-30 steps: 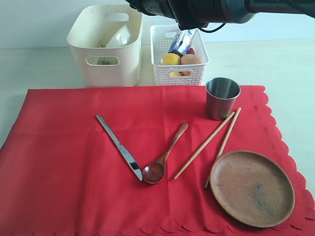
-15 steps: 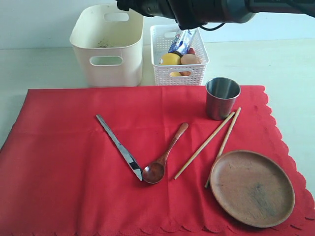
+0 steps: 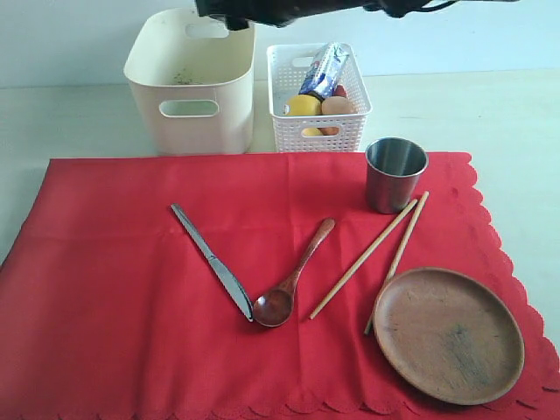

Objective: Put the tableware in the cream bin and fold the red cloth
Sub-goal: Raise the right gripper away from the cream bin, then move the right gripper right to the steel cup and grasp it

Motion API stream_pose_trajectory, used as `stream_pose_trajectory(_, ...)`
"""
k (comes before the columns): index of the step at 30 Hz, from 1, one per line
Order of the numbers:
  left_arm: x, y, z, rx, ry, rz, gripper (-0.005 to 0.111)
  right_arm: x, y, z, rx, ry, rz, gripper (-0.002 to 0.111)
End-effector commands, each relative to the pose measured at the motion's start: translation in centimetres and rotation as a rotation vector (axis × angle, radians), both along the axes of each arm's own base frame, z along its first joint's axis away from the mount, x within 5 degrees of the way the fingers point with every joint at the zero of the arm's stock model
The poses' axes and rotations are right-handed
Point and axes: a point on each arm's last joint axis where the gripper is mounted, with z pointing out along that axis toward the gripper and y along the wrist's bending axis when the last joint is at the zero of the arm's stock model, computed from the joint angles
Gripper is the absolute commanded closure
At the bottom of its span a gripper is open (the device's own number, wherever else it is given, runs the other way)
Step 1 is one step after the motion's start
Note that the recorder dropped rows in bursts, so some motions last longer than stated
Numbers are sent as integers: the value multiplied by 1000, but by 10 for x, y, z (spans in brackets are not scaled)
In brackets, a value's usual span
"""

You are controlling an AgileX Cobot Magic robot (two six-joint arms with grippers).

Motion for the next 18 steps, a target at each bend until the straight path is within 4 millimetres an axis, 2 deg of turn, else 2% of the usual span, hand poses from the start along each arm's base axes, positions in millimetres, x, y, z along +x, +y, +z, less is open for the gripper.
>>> stream_pose_trajectory(1, 0, 0, 0, -8, -10, 3, 107, -10, -39, 1, -74, 50, -35, 65)
stream_pose_trajectory(5, 0, 0, 0, -5, -10, 3, 107, -26, -70, -1, -116, 68, -81, 76)
stream_pose_trajectory(10, 0, 0, 0, -8, -10, 3, 107, -54, -95, 1, -122, 50, -141, 88)
stream_pose_trajectory(18, 0, 0, 0, -6, -10, 3, 107, -93, -113, 0, -130, 48, -161, 88)
